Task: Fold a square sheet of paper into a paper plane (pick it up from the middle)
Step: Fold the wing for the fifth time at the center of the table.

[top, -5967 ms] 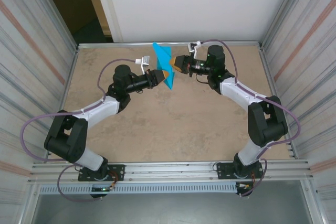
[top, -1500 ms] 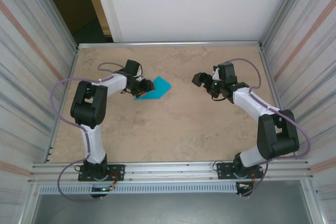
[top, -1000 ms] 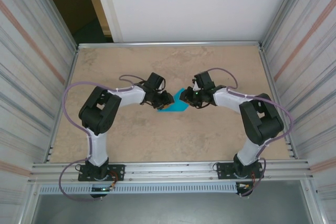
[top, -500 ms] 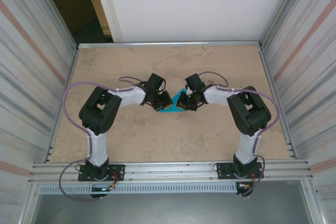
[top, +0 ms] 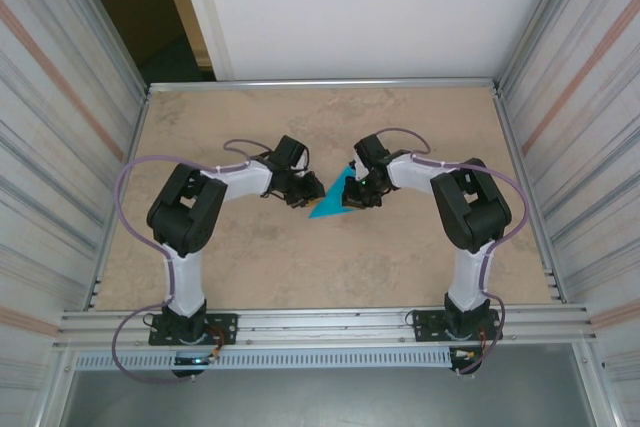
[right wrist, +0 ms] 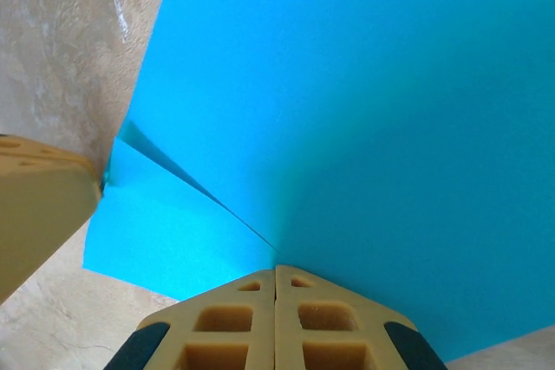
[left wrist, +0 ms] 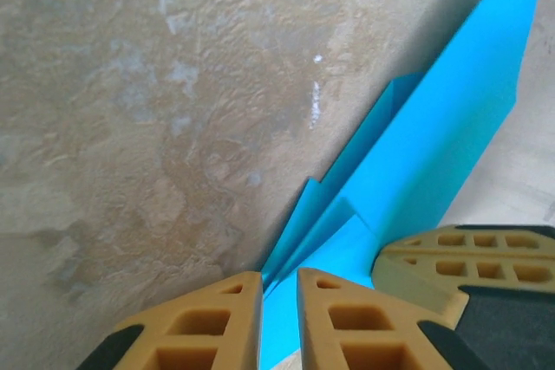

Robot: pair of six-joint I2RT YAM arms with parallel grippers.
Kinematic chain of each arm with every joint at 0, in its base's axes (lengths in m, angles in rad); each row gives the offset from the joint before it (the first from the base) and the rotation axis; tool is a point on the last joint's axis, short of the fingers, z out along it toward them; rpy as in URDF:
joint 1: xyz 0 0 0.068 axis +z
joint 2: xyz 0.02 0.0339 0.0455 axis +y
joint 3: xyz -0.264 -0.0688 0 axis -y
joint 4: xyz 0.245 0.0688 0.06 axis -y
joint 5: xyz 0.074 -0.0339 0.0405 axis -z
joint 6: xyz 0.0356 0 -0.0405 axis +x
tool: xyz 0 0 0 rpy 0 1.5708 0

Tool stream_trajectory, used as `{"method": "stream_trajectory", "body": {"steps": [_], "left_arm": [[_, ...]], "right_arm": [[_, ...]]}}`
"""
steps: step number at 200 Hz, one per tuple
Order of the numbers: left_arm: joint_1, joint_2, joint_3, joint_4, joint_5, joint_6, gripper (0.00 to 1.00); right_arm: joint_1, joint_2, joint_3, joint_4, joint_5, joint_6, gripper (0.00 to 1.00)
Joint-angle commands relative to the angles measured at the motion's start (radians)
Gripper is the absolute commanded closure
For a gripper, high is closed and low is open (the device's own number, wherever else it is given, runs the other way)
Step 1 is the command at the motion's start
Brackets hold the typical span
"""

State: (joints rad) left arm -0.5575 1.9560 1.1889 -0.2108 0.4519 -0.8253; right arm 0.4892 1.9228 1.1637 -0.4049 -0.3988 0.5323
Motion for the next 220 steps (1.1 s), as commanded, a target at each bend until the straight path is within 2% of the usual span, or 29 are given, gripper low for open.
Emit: {"method": "stream_trajectory", "body": {"steps": [1,62,83,175,203,220], "left_arm": [[-0.018,-0.002,0.050,-0.030,0.052,0.068,0.84],[-0.024,-0.071,0.033,0.018,0.007,0.085,0.84],[-0.032,-0.033,0.050,0.019,0.045,0.087,0.85],[-0.028,0.084,0.069,-0.014,-0.012,0.080,0.89],[-0.027,0.084,0.056,-0.041,-0.040,0.055,0.90],[-0.019,0.087,0.027,-0.035,-0.050,0.009,0.92]], "right_arm": [[-0.008,0.034,0.013,-0.070,0.007,-0.044,0.93],[-0.001,0.034,0.018,-0.049,-0.016,-0.012,0.93],[-0.002,0.032,0.017,-0.049,-0.017,-0.014,0.93],[-0.013,-0.031,0.028,0.001,-0.060,0.033,0.91],[-0.041,-0.165,-0.052,0.143,-0.050,0.180,0.76],[-0.073,-0.252,-0.171,0.268,-0.032,0.325,0.60]]}}
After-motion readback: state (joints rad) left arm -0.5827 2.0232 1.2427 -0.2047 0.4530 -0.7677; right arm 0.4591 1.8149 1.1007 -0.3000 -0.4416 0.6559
